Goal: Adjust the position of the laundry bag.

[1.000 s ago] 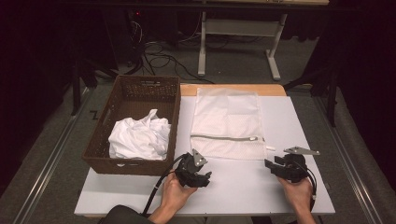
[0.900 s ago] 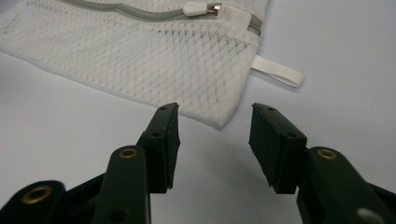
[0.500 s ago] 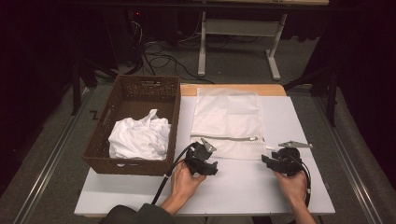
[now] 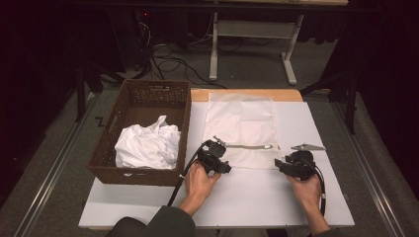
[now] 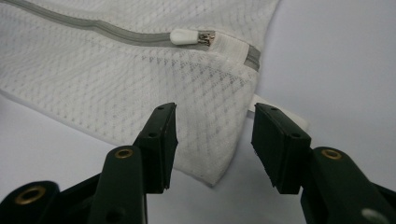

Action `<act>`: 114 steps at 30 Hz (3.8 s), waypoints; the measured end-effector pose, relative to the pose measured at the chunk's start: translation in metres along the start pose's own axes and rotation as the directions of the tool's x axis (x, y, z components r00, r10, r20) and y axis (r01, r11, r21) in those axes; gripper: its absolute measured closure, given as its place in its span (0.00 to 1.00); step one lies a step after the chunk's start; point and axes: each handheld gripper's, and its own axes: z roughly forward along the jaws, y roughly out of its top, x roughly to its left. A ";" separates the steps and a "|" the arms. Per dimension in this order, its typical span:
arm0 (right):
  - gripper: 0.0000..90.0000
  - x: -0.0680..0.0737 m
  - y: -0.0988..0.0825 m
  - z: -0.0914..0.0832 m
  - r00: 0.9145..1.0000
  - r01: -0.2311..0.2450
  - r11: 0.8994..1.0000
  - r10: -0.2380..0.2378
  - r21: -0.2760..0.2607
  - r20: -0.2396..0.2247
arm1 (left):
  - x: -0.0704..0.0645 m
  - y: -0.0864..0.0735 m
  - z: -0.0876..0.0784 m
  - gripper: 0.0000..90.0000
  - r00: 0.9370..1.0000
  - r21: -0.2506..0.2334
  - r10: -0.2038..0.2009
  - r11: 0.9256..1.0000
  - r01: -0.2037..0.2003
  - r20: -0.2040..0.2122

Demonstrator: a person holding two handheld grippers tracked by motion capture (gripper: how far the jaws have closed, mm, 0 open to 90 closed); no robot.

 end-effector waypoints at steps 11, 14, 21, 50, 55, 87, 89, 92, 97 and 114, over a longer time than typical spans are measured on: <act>0.65 0.001 0.001 0.009 0.999 0.040 0.997 -0.041 0.059 0.006 | 0.007 -0.001 0.015 0.31 1.000 0.061 -0.021 0.998 0.022 -0.018; 0.75 0.003 0.001 0.008 0.997 0.067 0.995 -0.069 0.068 0.033 | 0.009 0.000 0.015 0.37 0.999 0.065 -0.031 0.997 0.029 0.024; 0.90 0.005 0.000 0.008 0.994 0.097 0.992 -0.100 0.076 0.033 | 0.009 0.000 0.014 0.56 0.997 0.067 -0.030 0.997 0.025 0.075; 0.99 0.008 0.000 -0.006 0.990 0.144 0.988 -0.144 0.062 -0.007 | 0.002 -0.004 0.002 1.00 0.989 0.003 0.050 0.999 -0.051 0.136; 0.99 0.009 -0.001 -0.010 0.990 0.144 0.988 -0.143 0.051 -0.016 | 0.001 -0.008 -0.002 1.00 0.987 -0.005 0.062 0.998 -0.062 0.152; 0.99 0.025 -0.018 -0.029 0.977 0.198 0.977 -0.190 0.077 -0.091 | -0.012 -0.042 -0.030 1.00 0.957 -0.028 0.184 0.983 -0.182 0.223; 0.99 0.026 -0.019 -0.031 0.977 0.198 0.977 -0.191 0.079 -0.093 | -0.012 -0.045 -0.031 1.00 0.955 -0.032 0.186 0.983 -0.183 0.233; 0.99 0.027 -0.021 -0.032 0.978 0.193 0.977 -0.184 0.086 -0.100 | -0.012 -0.047 -0.033 1.00 0.952 -0.032 0.189 0.982 -0.187 0.242; 0.98 0.025 -0.027 -0.036 0.977 0.172 0.982 -0.160 0.083 -0.138 | -0.016 -0.055 -0.040 0.99 0.941 -0.057 0.209 0.978 -0.201 0.265; 0.96 0.028 -0.040 -0.046 0.978 0.173 0.980 -0.158 0.099 -0.139 | -0.023 -0.066 -0.047 0.99 0.920 -0.081 0.257 0.966 -0.244 0.295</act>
